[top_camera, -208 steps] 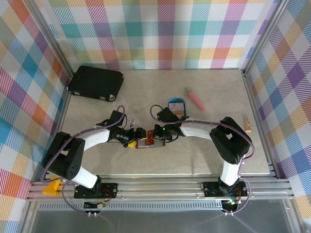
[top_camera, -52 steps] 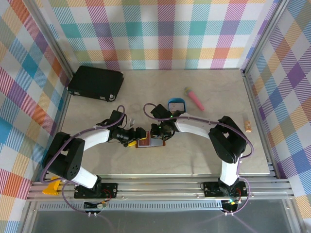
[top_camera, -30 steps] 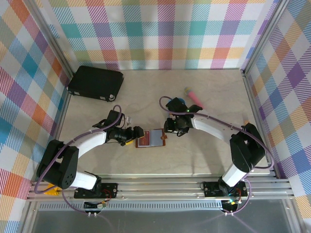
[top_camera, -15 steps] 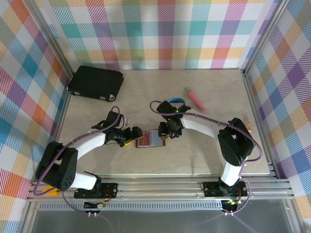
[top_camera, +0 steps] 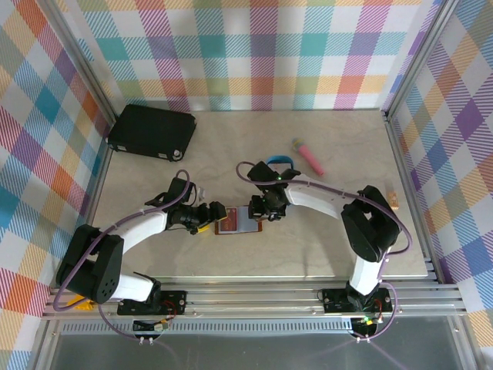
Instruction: Put the credit cards into the card holder
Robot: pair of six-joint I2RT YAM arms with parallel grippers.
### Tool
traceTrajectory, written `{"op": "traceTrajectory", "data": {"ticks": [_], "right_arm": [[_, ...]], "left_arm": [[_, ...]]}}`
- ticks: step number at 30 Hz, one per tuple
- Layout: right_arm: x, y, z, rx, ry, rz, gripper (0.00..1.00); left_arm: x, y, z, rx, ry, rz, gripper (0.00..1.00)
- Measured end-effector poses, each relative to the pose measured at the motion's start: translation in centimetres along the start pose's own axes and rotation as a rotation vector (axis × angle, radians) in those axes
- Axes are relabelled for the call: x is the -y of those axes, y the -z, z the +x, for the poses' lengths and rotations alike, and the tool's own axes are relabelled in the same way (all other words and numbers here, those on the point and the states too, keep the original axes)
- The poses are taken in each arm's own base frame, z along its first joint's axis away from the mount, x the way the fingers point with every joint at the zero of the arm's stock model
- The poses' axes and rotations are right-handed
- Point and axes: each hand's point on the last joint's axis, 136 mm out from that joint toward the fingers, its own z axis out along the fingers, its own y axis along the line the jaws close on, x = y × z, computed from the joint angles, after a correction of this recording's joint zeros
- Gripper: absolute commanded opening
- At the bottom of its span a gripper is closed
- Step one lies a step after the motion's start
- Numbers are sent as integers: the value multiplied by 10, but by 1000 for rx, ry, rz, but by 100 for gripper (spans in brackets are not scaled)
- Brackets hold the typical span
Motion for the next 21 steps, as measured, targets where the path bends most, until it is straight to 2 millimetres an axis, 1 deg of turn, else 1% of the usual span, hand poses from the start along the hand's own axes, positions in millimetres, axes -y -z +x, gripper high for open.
{"op": "traceTrajectory", "data": {"ticks": [2, 6, 8, 11, 13, 16, 21], "right_arm": [[7, -3, 6, -14, -32, -58, 45], [33, -10, 16, -28, -124, -167, 44], [40, -11, 19, -25, -143, -203, 44], [33, -9, 20, -19, -124, -262, 44], [28, -8, 16, -3, -108, -287, 43], [22, -6, 11, 15, -101, -313, 40], [8, -2, 3, 38, -83, -382, 40]], "left_arm": [[1, 1, 0, 4, -3, 4, 83], [4, 2, 0, 1, -6, 16, 83], [4, 1, 1, -1, -7, 24, 83], [4, 0, 2, -2, -10, 34, 83], [3, -1, 4, -7, -9, 37, 83], [2, -1, 5, -9, -8, 37, 83], [4, -1, 3, -5, -14, 47, 83]]}}
